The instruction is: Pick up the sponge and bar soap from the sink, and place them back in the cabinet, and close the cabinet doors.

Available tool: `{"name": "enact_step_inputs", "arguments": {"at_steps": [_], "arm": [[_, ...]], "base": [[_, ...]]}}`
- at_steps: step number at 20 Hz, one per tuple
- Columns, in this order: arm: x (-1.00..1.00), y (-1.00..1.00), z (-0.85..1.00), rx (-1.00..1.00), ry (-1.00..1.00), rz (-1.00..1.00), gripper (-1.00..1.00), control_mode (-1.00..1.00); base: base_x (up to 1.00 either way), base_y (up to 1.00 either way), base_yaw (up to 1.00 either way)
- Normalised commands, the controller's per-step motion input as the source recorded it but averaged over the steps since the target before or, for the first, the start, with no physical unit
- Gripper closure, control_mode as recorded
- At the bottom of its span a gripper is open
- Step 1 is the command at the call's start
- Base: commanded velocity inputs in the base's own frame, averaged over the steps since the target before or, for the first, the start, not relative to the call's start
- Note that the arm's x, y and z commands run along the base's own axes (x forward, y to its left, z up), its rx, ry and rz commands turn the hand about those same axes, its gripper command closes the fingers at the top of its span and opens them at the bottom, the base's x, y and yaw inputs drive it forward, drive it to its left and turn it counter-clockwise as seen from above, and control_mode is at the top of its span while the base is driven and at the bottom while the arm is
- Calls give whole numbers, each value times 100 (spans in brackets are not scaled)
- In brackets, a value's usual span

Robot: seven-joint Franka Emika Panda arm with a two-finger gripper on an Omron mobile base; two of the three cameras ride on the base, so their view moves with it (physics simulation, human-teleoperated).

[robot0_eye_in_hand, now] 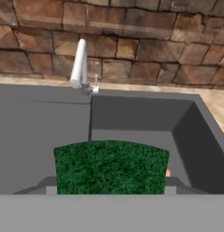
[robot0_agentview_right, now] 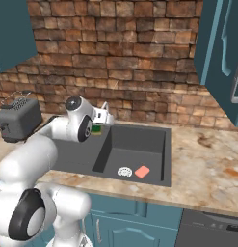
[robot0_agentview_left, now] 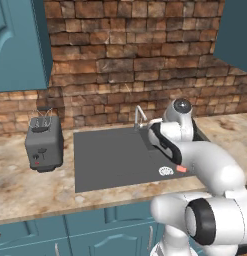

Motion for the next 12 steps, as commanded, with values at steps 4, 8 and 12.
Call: {"name": "enact_step_inputs", "arguments": {"at_steps": [4,8,12], "arm": [[-21,25,38,5,0,0,100,-100],[-25,12,31,9,0,0,100,-100],[-27,1,6,3,-2,0,100,-100]], "base": [[0,0,0],[0,0,0],[0,0,0]]}}
